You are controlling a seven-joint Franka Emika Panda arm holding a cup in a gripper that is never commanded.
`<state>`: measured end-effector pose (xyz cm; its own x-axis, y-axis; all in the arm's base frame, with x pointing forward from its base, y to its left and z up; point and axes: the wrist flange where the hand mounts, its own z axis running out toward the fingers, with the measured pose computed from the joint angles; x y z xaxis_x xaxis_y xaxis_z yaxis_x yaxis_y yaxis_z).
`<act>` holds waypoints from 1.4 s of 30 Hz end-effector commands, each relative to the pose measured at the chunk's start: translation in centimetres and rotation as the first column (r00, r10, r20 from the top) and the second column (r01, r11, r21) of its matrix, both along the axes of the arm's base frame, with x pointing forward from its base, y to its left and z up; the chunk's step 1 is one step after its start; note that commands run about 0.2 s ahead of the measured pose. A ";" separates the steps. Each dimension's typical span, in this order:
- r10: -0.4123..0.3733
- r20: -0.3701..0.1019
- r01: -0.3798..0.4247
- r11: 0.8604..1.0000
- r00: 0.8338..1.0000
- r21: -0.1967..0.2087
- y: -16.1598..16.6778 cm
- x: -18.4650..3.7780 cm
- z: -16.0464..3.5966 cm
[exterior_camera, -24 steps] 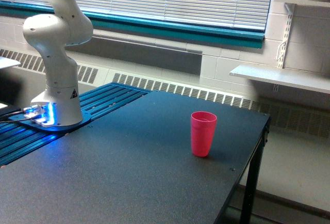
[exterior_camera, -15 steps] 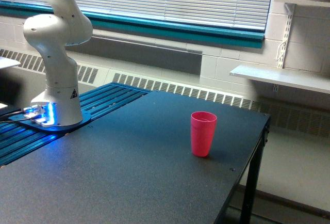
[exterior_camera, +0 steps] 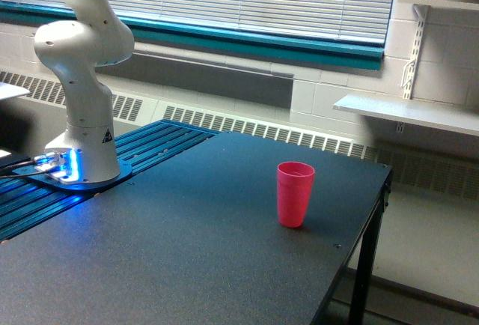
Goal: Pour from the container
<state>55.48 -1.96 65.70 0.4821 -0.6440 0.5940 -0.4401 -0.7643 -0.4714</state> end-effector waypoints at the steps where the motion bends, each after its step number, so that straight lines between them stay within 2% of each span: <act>1: 0.058 -0.013 -0.059 0.997 0.998 -0.042 0.7 -0.6 -1.5; 9: 0.094 -0.040 -0.097 0.992 0.995 -0.081 1.1 -1.3 -3.7; 18: 0.145 -0.083 -0.155 0.981 0.986 -0.119 1.3 -2.1 -6.3; 20: 0.153 -0.089 -0.164 0.977 0.984 -0.138 1.4 -2.3 -6.6; 33: 0.199 -0.171 -0.229 0.957 0.965 -0.178 1.6 -4.1 -11.2; 42: 0.213 -0.226 -0.257 0.948 0.951 -0.189 1.9 -5.5 -14.4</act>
<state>50.71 -0.64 51.87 0.7111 -0.4176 0.5657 -0.3435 -0.9083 -0.2387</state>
